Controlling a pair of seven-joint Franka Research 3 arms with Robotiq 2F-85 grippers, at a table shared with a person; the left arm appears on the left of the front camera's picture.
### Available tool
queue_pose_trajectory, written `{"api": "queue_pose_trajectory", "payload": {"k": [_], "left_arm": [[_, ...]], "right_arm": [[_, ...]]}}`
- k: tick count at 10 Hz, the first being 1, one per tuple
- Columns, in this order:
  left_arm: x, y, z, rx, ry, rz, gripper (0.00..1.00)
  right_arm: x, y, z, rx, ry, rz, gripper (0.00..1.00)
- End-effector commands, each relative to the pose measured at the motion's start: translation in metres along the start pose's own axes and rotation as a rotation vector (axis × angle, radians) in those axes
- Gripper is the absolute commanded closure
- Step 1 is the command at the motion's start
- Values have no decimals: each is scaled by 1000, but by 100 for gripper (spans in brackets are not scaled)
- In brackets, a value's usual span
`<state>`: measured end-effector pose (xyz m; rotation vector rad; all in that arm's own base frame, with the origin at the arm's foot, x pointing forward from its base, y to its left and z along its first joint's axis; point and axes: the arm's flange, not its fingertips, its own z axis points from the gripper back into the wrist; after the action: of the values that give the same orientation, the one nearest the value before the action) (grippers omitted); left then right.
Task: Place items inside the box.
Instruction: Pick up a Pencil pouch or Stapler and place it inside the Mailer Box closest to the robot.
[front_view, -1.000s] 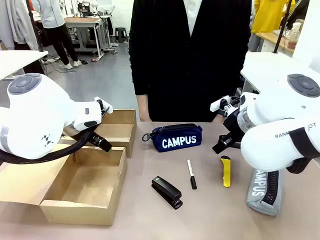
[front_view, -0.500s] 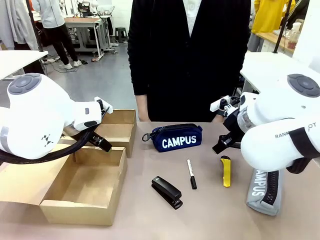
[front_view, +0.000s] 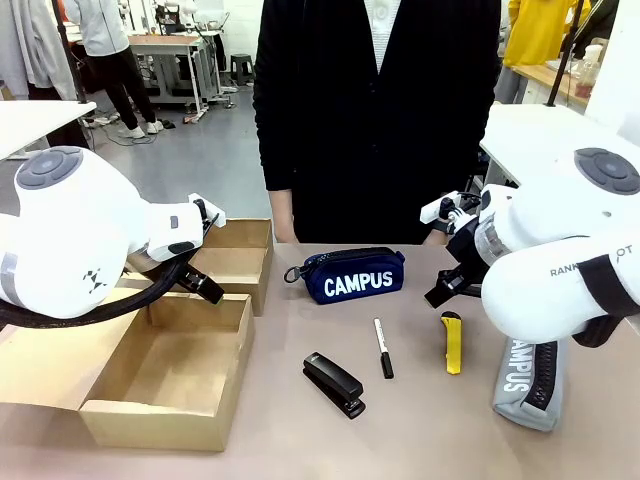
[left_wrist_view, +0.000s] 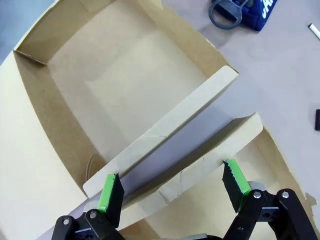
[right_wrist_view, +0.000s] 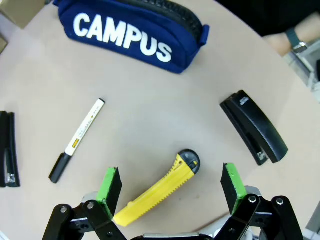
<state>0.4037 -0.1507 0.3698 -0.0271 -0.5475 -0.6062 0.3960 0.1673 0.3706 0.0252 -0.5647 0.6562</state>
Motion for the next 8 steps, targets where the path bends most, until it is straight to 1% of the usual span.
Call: {"api": "queue_pose_trajectory", "payload": {"k": [1,4,5,6,7,8], "left_arm": [[0,0,0,0,0,0,0],[0,0,0,0,0,0,0],[4,0,28,-56,-17,-10,0],[9,1,71,-133,-93,37,0],[9,1,112,-171,-73,100,0],[7,-1,146,-186,-35,232,0]], "right_arm": [[0,0,0,0,0,-1,0],[0,0,0,0,0,0,0],[9,-8,29,94,-38,-35,0],[20,-20,76,128,-27,-162,0],[25,-28,117,188,18,-266,0],[19,-35,150,264,43,-331,0]]}}
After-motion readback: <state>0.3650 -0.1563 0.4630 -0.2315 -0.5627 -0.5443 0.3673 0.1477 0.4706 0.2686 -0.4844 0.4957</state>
